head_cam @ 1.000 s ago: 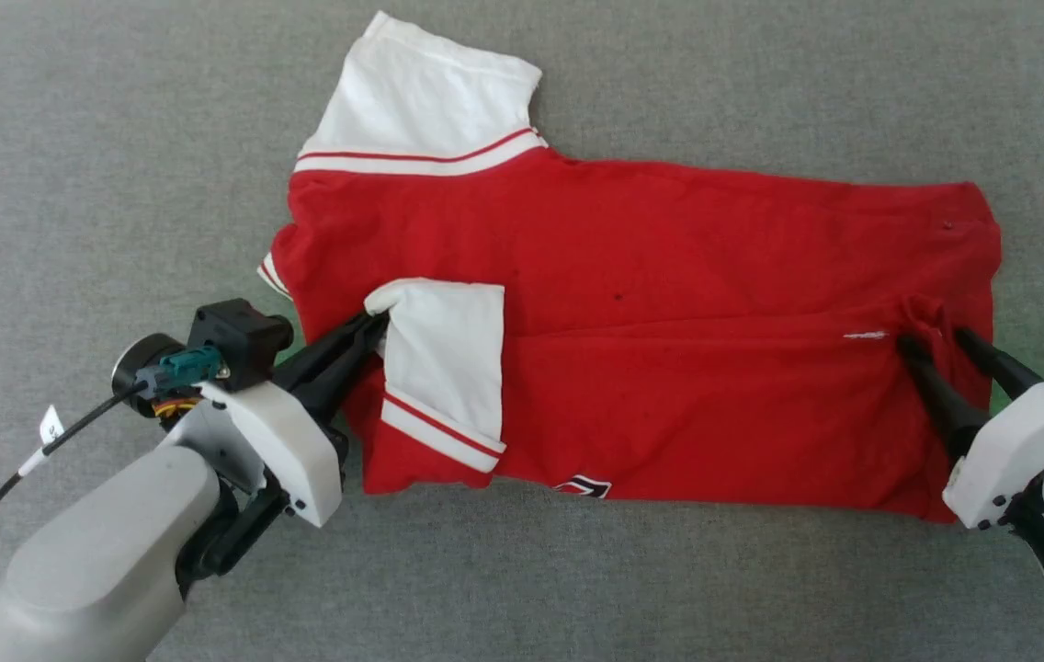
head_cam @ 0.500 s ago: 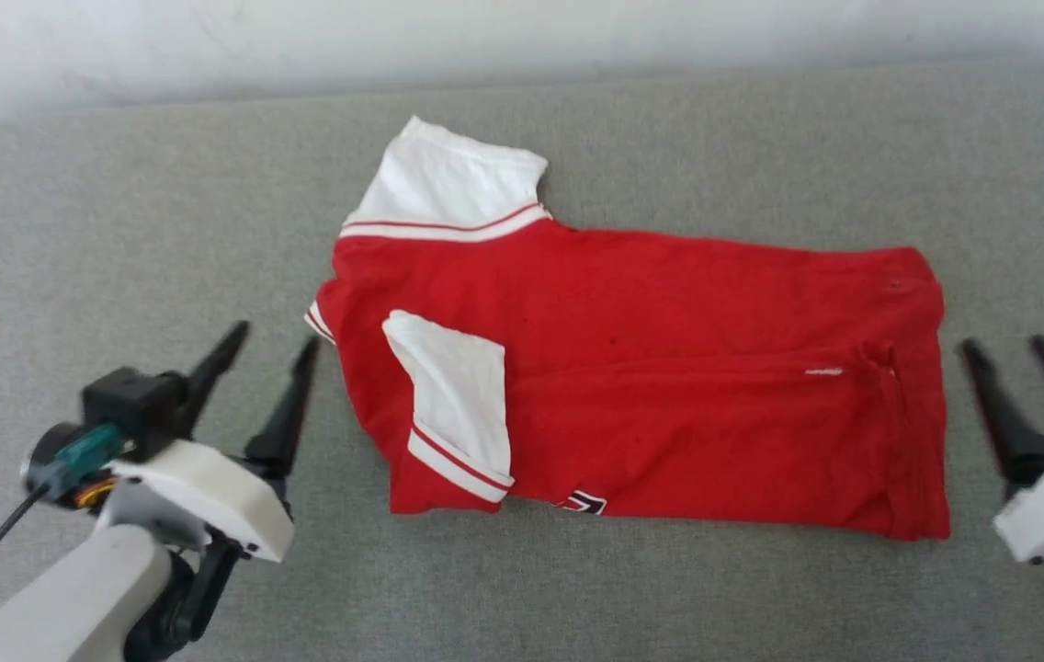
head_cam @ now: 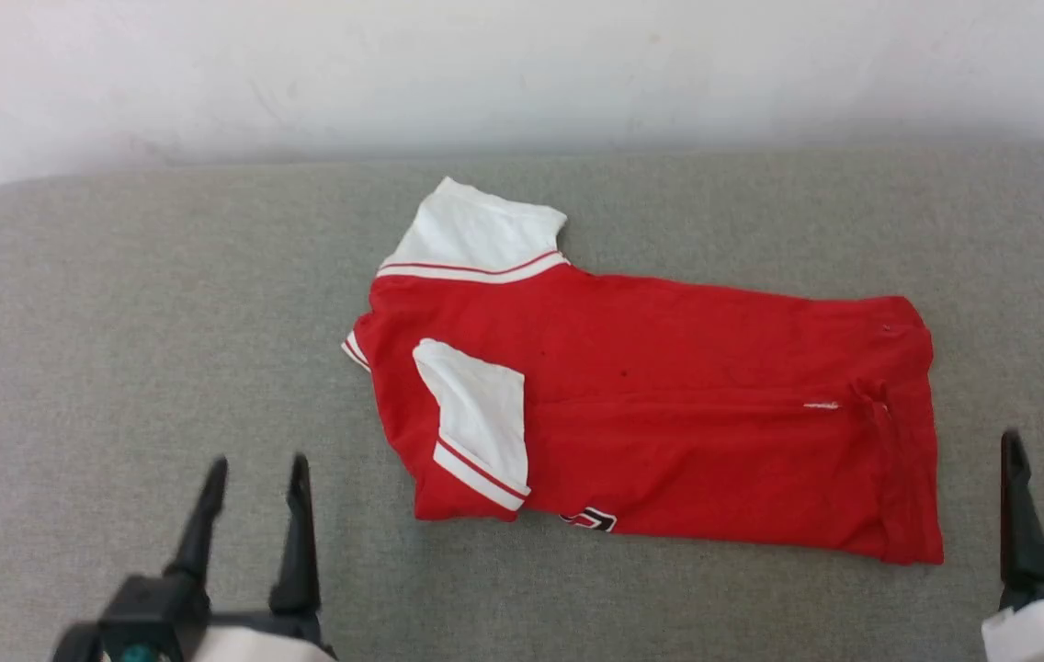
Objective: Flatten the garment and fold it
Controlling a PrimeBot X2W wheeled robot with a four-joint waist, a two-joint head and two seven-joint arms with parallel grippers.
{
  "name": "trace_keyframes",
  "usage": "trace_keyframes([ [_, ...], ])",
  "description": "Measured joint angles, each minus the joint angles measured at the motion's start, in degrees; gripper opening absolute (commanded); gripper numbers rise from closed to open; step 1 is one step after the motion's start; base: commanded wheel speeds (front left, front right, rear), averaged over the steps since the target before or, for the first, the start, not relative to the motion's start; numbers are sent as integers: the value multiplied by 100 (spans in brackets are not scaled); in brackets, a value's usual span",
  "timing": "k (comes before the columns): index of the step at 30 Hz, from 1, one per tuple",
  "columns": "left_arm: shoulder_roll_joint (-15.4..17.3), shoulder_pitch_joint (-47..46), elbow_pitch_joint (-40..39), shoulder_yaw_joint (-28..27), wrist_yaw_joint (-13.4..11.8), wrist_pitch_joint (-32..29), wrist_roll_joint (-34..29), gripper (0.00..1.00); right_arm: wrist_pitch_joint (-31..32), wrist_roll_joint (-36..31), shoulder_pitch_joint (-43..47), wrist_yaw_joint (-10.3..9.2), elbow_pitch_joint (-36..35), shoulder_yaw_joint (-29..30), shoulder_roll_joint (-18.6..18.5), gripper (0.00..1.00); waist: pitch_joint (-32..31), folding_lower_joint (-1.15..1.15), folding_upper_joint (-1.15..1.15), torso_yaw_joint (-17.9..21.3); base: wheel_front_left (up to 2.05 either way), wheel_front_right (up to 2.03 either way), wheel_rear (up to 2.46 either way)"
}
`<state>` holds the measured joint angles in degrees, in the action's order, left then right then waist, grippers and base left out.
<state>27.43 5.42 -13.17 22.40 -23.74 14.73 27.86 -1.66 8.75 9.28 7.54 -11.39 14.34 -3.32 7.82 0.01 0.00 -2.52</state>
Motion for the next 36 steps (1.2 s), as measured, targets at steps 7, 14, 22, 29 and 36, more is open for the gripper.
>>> trace_keyframes([
  [7, -547, 436, 334, -345, 479, 0, -156, 100, -321, 142, 287, 0, 392, 2, 26, 100, -285, 0, 0, -59, 0, 0, 0],
  [14, -243, -255, 532, -289, 1048, -434, -174, 100, -331, 8, 258, 0, 361, 31, 26, 100, -280, -1, 0, -99, 0, 0, 0],
  [22, -341, -1613, 599, 448, 1674, -2051, 45, 100, -256, -21, 70, 0, 447, -87, 29, 100, 41, -2, 0, -165, 0, 0, 0],
  [29, -588, -1875, 926, 787, 1719, -2762, 182, 100, -256, -42, -47, 0, 557, -151, 29, 100, 369, -2, 0, -154, 0, 0, 0],
  [36, -632, -1848, 1311, 896, 1522, -3134, 201, 100, -240, -76, -81, 0, 589, -134, 29, 100, 557, -2, 0, -137, 0, 0, 0],
])
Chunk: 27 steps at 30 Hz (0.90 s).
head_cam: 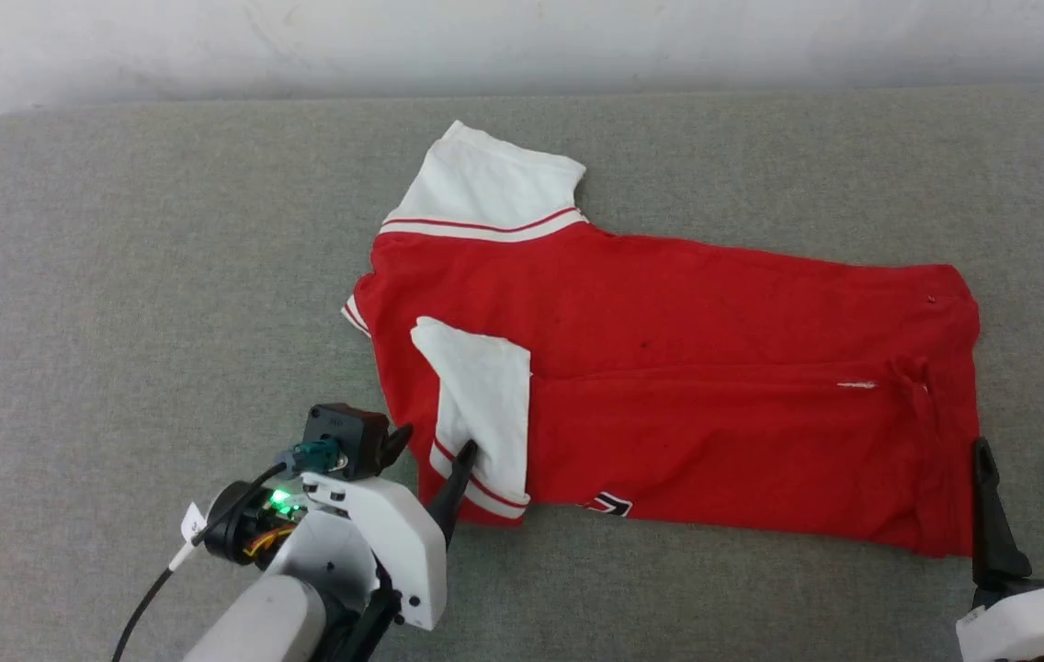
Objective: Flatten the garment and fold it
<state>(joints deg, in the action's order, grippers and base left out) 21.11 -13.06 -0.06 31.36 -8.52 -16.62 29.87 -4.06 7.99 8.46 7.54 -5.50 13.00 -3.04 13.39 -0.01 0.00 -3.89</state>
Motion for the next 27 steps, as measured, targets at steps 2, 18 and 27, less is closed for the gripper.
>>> trace_keyframes([
  [2, -23, 19, 64, 5, -86, -68, 46, 100, 2, 0, 0, 0, 2, 5, 0, 100, 26, 0, 0, -19, 0, 0, 0],
  [18, -153, 247, 344, -142, -257, -220, 461, 0, 46, 0, -153, 0, 105, -52, 0, 100, 209, 2, 0, -71, 0, 0, 0],
  [27, -209, 198, 545, -153, 91, 22, 643, 0, 389, -200, -365, 0, -27, -53, 1, 100, 265, 1, 0, 72, 0, 0, 0],
])
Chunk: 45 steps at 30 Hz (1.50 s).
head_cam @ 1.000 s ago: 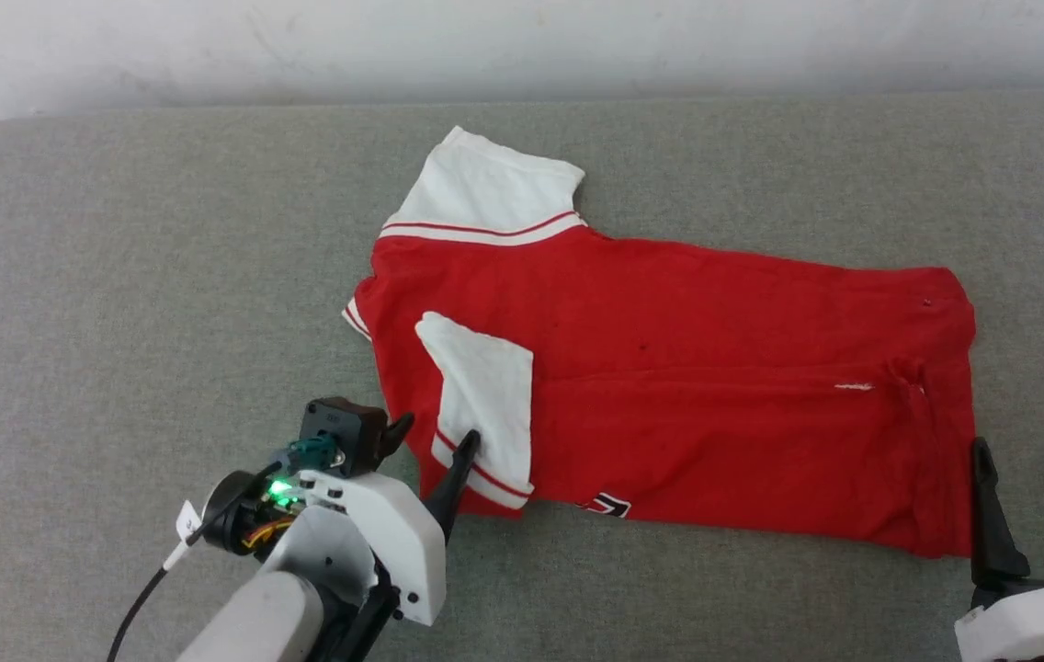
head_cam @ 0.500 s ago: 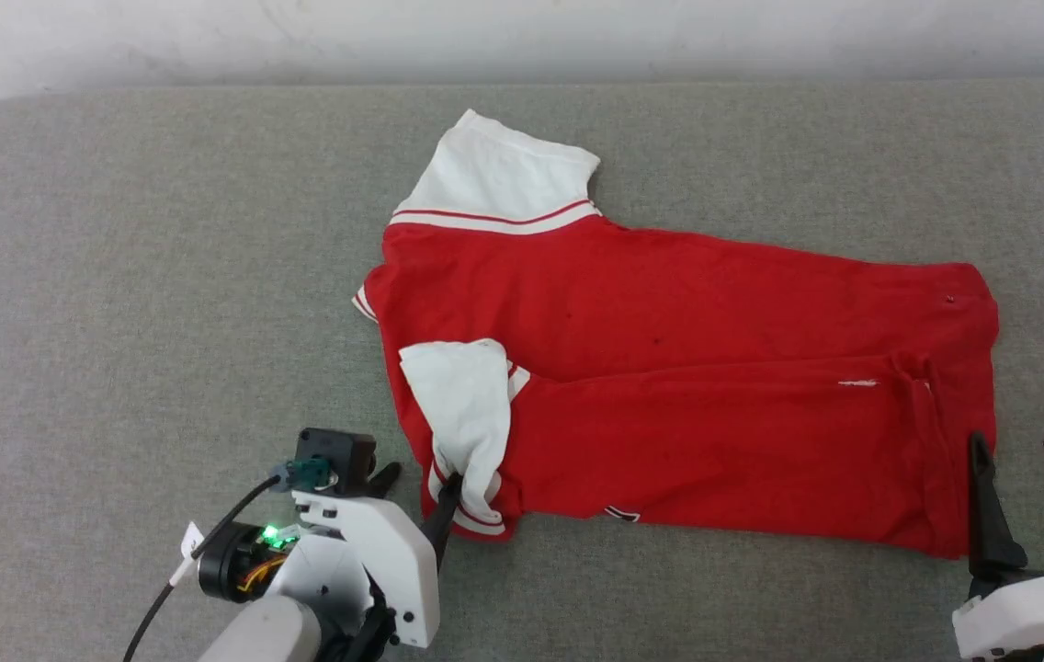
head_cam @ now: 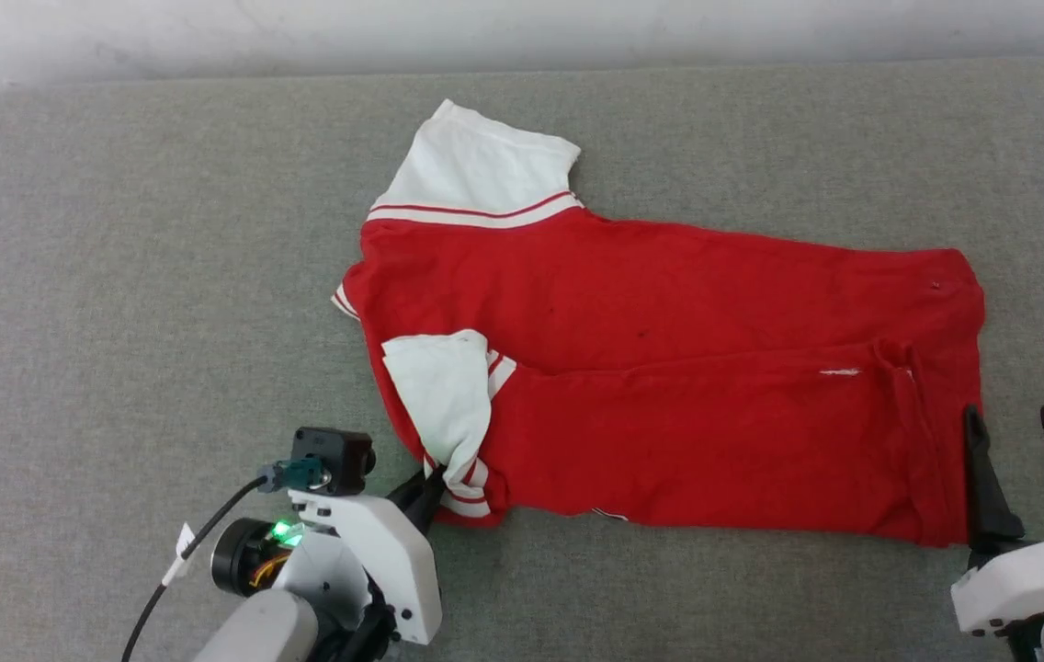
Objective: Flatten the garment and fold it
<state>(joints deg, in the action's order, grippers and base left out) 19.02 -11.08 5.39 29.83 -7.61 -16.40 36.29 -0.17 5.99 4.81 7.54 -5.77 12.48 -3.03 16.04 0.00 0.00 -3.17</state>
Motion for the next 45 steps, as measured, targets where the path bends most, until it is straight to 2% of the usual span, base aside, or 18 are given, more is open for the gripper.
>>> trace_keyframes([
  [3, -13, 2, 34, -18, 1, 79, 11, 0, 436, 5, -15, 0, -151, 73, 0, 100, -22, 0, 0, 18, 0, 0, 0],
  [7, -33, 8, 40, -35, -1, 130, 47, 0, 1694, 208, 80, 0, -140, 193, 2, 100, -26, 0, 0, 15, 0, 0, 0],
  [10, -37, 7, 16, -41, -1, 149, 47, 0, 2325, 247, 216, 0, -201, 210, 0, 100, 5, 0, 0, -6, 0, 0, 0],
  [15, -47, -4, -14, -35, 8, 188, 53, 0, 2728, 450, 257, 0, -198, 81, -3, 100, 76, 0, 0, -68, 0, 0, 0],
  [22, -57, -8, -23, -40, 11, 238, 66, 0, 2915, 611, 215, -1, -104, -98, -13, 100, 132, 0, 0, -108, 0, 0, 0],
  [23, -57, -8, -22, -45, 11, 241, 87, 0, 2947, 610, 188, -1, -84, -111, -18, 60, 135, 0, 0, -108, 0, 0, 0],
  [24, -58, -8, -22, -52, 10, 257, 119, 0, 2944, 611, 152, -1, -53, -104, -20, 25, 140, 0, 0, -108, 0, 0, 0],
  [25, -59, -7, -21, -59, 11, 283, 148, 0, 2940, 610, 116, -1, -20, -105, -21, 0, 147, 0, 0, -106, 0, 0, 0],
  [32, -70, 10, -11, -348, 8, 464, 388, 0, 2778, 594, -54, 1, 82, -282, -11, 0, 115, -1, 0, -63, 0, 0, 0],
  [35, 66, 119, -83, -503, -19, 491, 428, 0, 2710, 564, -76, -1, 64, -354, -36, 0, 35, -2, 0, -45, 0, 0, 0],
  [39, 260, 527, -401, -621, -196, 481, 516, 0, 2720, 567, -43, 0, -110, -378, -30, 0, -123, -1, 0, -27, 0, 0, 0],
  [45, 330, 1386, -988, -658, -552, 422, 621, 0, 2893, 731, 401, 1, -322, -296, -16, 0, -388, 0, 0, -27, 0, 0, 0],
])
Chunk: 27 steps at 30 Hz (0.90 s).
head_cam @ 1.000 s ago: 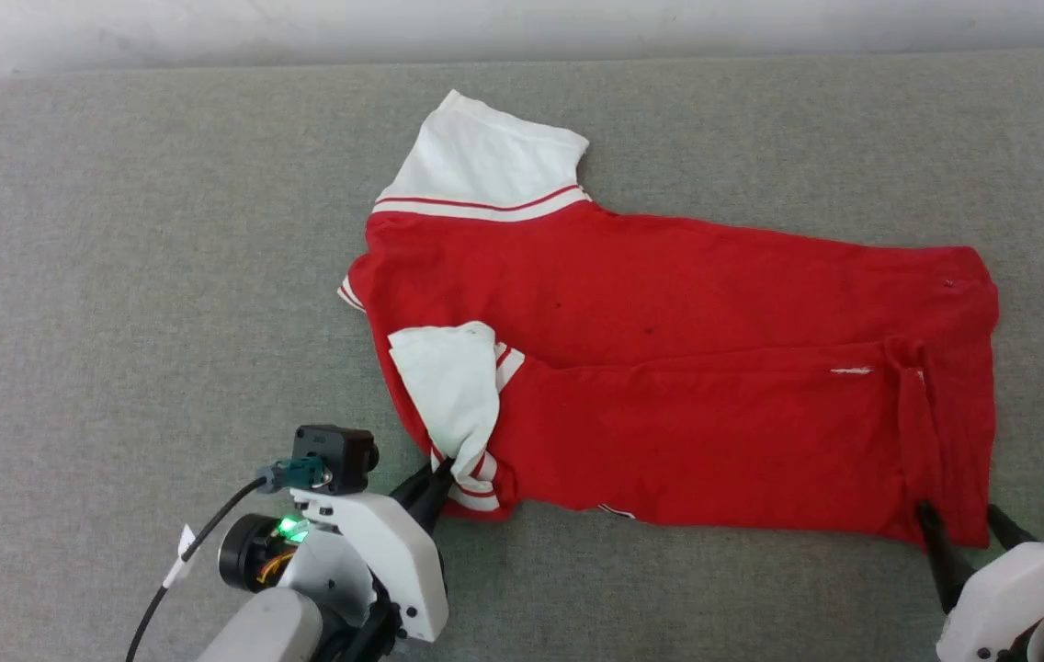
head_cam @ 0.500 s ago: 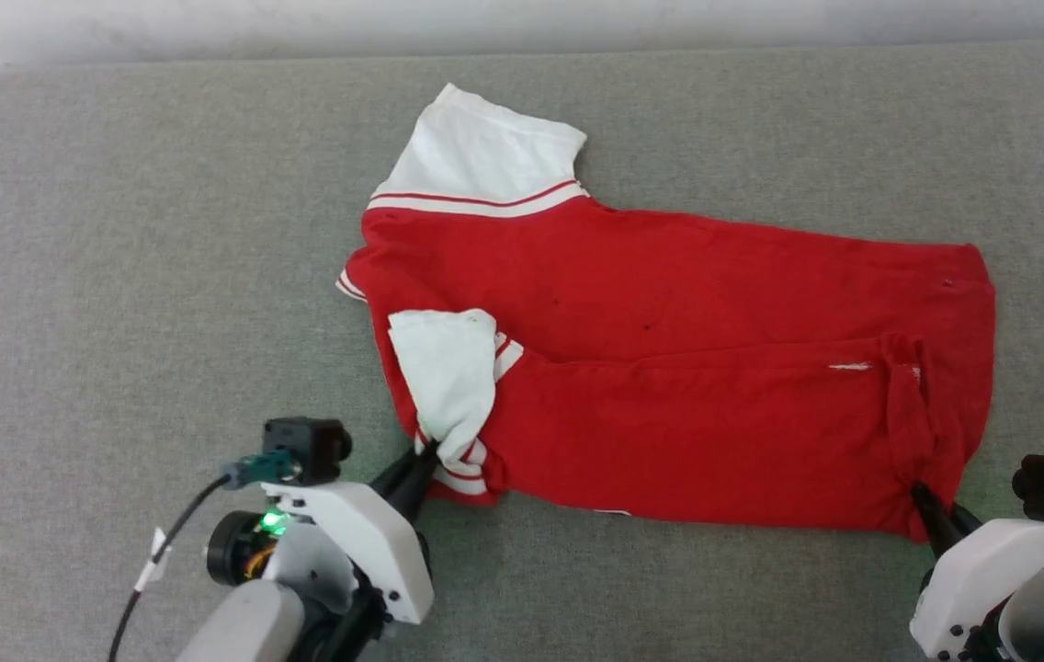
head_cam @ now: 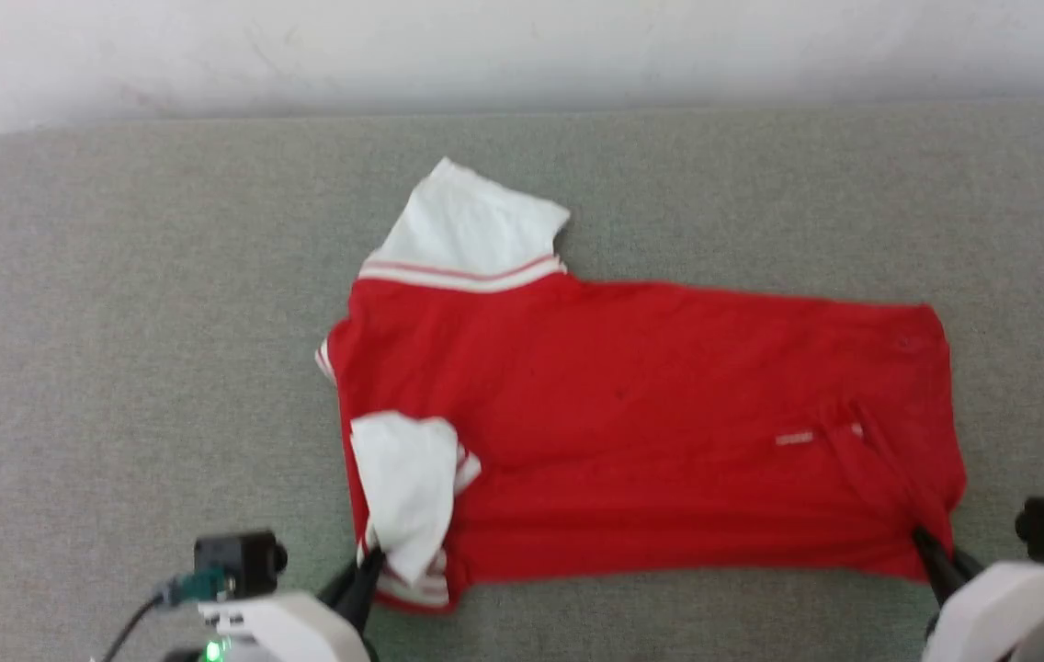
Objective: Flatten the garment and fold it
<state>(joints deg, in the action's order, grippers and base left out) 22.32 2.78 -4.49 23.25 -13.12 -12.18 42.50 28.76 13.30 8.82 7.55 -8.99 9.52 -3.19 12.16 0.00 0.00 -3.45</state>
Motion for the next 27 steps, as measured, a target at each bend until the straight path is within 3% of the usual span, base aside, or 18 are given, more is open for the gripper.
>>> trace_keyframes([
  [6, 11, 693, -430, 48, -213, -102, 141, 0, 396, 80, 502, 1, -158, 236, 19, 0, -153, 1, 0, -38, 0, 0, 0],
  [12, -57, 829, -505, 54, -257, -99, 249, 0, 480, 42, 617, 4, -202, 328, 27, 0, -198, 0, 0, -81, 0, 0, 0],
  [13, -98, 818, -472, 40, -257, -53, 250, 10, 439, 62, 611, 4, -197, 319, 29, 22, -208, 0, 0, -86, 0, 0, 0],
  [14, -119, 796, -417, 44, -256, -32, 249, 44, 369, 89, 604, 4, -193, 305, 29, 100, -220, 0, 0, -90, 0, 0, 0],
  [16, -146, 727, -336, 48, -255, -5, 248, 100, 272, 92, 577, 3, -146, 256, 26, 100, -245, 0, 0, -99, 0, 0, 0],
  [23, -197, 643, -407, -162, -249, 232, 311, 100, -54, 383, 490, -1, -197, 165, 27, 100, -308, 1, 0, -106, 0, 0, 0],
  [27, 12, 549, -756, -530, -338, 525, 171, 100, -475, 283, 263, -1, -457, 386, 23, 100, -228, 1, 0, -90, 0, 0, 0],
])
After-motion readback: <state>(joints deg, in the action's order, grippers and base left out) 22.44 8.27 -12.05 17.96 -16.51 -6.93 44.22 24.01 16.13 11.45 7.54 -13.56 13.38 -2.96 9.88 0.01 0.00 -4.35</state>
